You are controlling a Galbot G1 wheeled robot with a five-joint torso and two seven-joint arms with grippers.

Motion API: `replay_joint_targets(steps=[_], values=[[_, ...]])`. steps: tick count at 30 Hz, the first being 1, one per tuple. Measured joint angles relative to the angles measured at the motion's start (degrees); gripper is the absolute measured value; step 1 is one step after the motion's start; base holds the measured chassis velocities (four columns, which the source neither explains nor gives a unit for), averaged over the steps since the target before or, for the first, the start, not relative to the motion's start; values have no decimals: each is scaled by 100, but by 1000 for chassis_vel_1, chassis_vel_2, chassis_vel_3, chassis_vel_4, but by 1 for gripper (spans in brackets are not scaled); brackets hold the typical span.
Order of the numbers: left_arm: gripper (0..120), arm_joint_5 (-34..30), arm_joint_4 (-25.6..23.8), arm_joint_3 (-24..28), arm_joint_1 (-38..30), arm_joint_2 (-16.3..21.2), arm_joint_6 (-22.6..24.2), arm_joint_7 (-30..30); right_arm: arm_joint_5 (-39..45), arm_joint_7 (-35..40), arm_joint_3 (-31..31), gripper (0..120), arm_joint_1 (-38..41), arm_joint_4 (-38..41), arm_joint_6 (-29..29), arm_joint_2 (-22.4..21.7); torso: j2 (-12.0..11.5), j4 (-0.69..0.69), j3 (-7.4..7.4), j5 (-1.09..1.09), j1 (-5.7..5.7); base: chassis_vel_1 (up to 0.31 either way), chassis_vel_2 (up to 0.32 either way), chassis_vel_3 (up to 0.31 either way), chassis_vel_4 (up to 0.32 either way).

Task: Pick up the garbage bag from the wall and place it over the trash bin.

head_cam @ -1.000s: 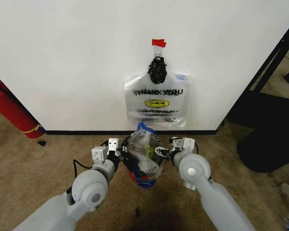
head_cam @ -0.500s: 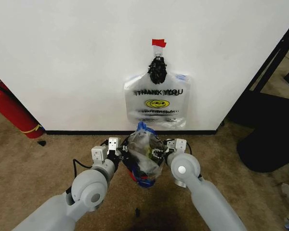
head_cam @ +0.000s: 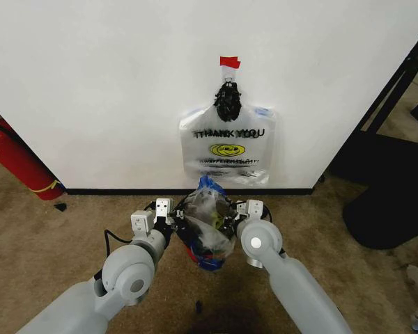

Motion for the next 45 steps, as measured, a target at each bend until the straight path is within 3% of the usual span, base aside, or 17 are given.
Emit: replay_joint_targets(steps=[3, 27, 45], values=[[0, 0, 3, -4, 10, -7, 0, -3, 0, 12, 14, 0, 5, 0, 1, 26, 0, 0, 0, 0, 0, 0, 0, 0, 0], [0, -253, -235, -447, 82, 285, -2, -151, -255, -539, 786, 0, -716, 718, 21, 89, 0, 0, 0, 0, 0, 0, 0, 0, 0], [0, -357, 384, -702, 100, 445, -94, -28, -368, -1919, 1528, 0, -1476, 1374, 271, -252, 0, -2, 0, 0, 0, 0, 0, 0, 0]])
